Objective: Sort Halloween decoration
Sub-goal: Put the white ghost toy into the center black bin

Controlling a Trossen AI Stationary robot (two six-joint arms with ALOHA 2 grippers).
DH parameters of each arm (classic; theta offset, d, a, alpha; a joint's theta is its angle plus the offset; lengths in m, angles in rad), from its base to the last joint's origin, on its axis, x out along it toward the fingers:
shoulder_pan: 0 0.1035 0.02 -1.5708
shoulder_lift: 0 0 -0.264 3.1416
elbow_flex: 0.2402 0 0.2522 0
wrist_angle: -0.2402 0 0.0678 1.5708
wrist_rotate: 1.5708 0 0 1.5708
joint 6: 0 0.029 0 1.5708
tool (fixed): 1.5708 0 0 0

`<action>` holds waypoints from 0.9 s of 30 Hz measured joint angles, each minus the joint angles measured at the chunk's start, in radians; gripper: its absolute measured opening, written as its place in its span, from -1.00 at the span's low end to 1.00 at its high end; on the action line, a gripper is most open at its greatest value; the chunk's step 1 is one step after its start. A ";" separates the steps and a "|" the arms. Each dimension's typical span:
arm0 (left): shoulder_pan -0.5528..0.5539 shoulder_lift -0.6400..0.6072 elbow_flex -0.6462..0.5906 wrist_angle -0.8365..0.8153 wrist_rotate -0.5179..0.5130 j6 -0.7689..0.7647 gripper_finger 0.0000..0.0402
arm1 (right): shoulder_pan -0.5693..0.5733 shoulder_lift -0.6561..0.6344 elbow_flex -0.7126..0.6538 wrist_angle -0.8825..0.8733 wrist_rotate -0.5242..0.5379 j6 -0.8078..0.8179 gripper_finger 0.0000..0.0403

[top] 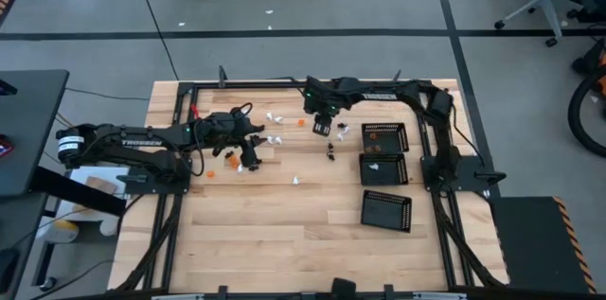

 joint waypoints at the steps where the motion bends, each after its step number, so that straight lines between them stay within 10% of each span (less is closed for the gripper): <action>1: 0.000 0.000 0.000 0.000 0.000 0.000 -0.22 | -0.002 0.021 0.021 -0.013 0.010 -0.024 -0.10; 27: 0.000 0.000 0.000 -0.039 0.000 -0.011 -0.22 | -0.061 0.181 0.159 -0.130 -0.108 -0.228 -0.01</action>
